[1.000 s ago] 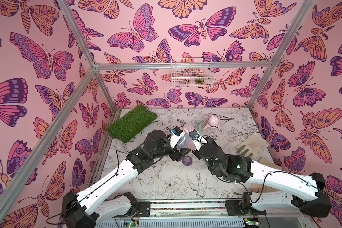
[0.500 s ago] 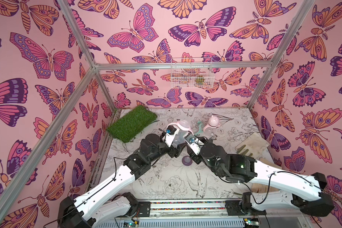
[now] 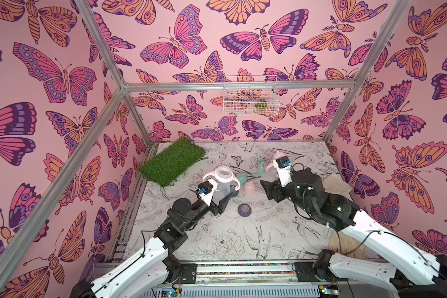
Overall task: Assemble the baby bottles
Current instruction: Pick up the nipple from the center of the board.
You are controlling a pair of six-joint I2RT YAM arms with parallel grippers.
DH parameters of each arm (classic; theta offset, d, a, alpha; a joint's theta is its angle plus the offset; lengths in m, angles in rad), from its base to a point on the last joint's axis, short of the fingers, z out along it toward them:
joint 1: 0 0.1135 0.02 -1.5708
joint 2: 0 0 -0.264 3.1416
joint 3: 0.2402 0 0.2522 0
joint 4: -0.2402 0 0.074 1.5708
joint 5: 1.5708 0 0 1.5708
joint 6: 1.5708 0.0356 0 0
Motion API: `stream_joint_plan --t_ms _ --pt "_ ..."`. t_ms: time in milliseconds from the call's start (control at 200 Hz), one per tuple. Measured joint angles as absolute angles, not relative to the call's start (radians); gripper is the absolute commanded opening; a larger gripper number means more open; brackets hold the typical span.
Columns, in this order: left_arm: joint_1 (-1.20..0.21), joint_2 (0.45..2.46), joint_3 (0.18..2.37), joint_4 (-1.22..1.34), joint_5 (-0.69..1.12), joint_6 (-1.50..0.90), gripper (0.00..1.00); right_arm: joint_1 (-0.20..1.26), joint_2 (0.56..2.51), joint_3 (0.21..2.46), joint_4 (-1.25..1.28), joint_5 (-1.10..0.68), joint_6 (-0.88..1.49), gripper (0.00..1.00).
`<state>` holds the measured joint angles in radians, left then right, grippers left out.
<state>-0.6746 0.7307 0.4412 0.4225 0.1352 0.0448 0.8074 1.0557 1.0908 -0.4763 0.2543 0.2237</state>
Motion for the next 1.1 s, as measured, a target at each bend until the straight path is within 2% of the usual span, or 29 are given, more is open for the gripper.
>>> stream_joint_plan --t_ms 310,701,1097 --pt "-0.674 0.621 0.440 0.405 0.260 0.024 0.00 0.781 1.377 1.026 -0.511 0.081 0.297 0.87" --pt "-0.674 0.565 0.438 0.323 0.271 0.010 0.00 0.783 1.565 1.013 -0.405 -0.025 0.342 0.92" --pt "-0.674 0.544 0.438 0.281 0.278 0.010 0.00 0.796 1.707 1.013 -0.343 -0.081 0.340 0.91"
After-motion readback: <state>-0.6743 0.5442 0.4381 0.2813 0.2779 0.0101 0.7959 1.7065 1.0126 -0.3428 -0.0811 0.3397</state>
